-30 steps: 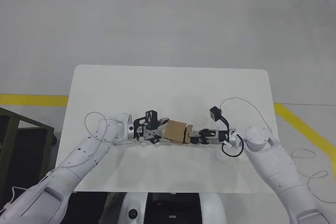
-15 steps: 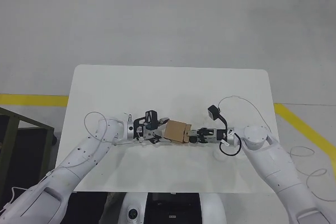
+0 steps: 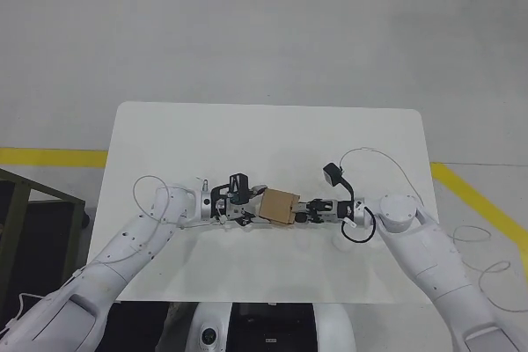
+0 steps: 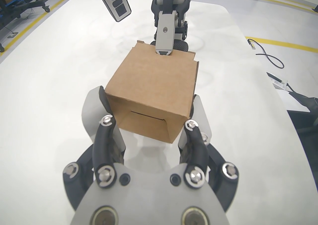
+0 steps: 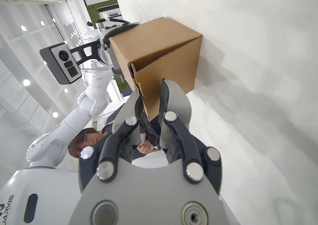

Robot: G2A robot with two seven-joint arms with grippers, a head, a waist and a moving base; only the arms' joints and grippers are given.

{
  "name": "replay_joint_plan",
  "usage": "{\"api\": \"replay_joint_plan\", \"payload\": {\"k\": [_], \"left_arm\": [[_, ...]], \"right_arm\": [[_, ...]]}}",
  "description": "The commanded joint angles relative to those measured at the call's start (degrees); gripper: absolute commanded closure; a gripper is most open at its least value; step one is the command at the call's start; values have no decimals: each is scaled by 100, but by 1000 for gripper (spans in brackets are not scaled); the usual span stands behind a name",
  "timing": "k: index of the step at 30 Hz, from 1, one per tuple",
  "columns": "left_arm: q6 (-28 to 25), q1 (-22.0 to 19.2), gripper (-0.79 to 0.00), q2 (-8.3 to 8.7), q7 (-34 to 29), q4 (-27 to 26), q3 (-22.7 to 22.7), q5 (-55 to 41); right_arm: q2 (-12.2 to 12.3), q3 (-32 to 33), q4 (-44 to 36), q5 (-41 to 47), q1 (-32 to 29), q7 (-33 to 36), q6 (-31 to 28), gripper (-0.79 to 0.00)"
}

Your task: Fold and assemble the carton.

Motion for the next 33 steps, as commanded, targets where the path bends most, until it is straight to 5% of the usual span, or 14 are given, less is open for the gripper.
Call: {"api": "replay_joint_plan", "payload": {"k": [1, 19, 33], "left_arm": [[-8, -1, -526, -1, -7, -7, 4, 2], [-16, -41, -533, -13, -19, 105, -6, -23], [-27, -47, -529, -23, -45, 80, 17, -6]], "right_arm": [[-8, -23, 0, -17, 21, -12, 13, -102], [114, 281, -396, -149, -260, -66, 86, -268], [161, 364, -619, -261, -344, -101, 63, 0]]}}
